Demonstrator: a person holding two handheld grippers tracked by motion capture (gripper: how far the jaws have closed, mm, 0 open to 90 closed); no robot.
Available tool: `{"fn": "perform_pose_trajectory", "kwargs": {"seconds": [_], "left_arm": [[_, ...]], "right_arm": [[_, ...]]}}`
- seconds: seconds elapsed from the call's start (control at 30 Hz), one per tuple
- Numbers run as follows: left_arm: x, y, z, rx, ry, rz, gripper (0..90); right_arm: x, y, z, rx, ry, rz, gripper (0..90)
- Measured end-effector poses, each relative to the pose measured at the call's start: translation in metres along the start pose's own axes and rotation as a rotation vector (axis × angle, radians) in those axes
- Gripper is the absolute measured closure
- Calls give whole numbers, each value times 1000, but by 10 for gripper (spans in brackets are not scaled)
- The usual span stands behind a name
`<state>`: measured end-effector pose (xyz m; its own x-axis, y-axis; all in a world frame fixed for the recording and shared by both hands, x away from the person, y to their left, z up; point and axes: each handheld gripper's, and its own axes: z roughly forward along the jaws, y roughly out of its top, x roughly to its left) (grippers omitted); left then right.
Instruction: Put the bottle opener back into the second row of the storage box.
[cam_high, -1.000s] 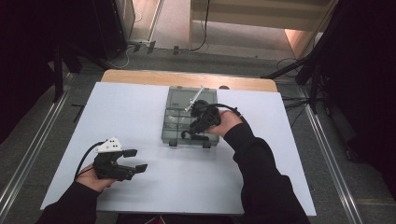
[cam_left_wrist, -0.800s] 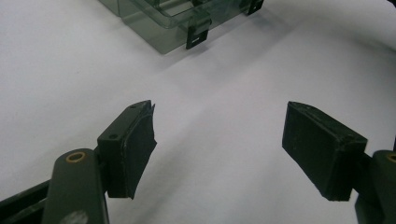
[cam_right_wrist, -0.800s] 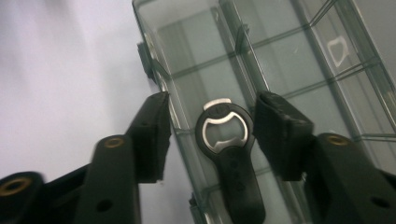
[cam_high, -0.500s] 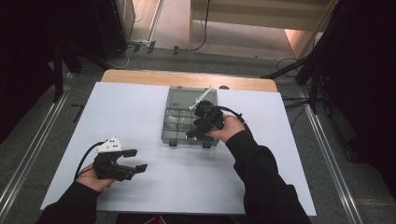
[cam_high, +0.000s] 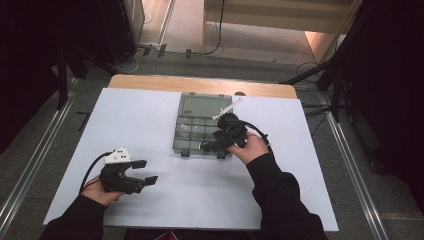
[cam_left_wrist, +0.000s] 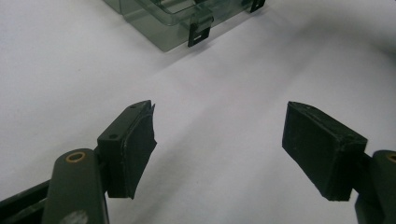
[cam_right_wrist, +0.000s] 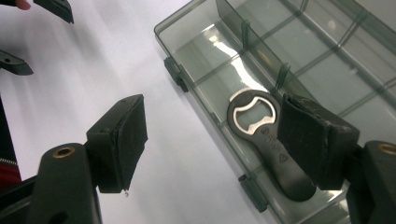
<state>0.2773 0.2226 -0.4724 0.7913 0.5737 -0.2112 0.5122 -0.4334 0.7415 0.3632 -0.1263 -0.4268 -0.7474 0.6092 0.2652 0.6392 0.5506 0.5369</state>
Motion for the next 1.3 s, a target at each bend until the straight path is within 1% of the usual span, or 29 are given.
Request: {"fn": "perform_pose_trajectory", "kwargs": {"seconds": [0.13,0.33,0.43,0.5,0.53,0.67,0.73,0.9,1.13,1.23,1.3], "left_arm": [[0,0,1,2,-3,2,253],[0,0,2,6,0,4,253],[0,0,2,9,2,6,252],[-1,1,2,10,3,7,252],[-1,1,2,9,2,8,253],[-1,1,2,6,-8,17,253],[-1,2,2,7,-8,18,252],[-1,2,2,5,-7,18,253],[-2,2,2,6,-8,17,252],[-2,2,2,8,-7,18,252],[-2,2,3,8,-7,17,252]], "right_arm": [[4,-7,0,0,-14,9,257],[12,-16,-1,-15,-2,5,258],[18,-21,-2,-25,-6,3,266],[20,-24,-2,-22,-13,-1,265],[20,-26,-3,-23,-20,-6,265],[19,-37,-5,-53,-2,25,261],[18,-43,-5,-70,-6,31,256],[18,-59,-5,-65,-19,35,254],[22,-78,-11,-68,-29,33,254],[24,-86,-11,-75,-40,17,254],[24,-90,-11,-69,-37,9,254]]}}
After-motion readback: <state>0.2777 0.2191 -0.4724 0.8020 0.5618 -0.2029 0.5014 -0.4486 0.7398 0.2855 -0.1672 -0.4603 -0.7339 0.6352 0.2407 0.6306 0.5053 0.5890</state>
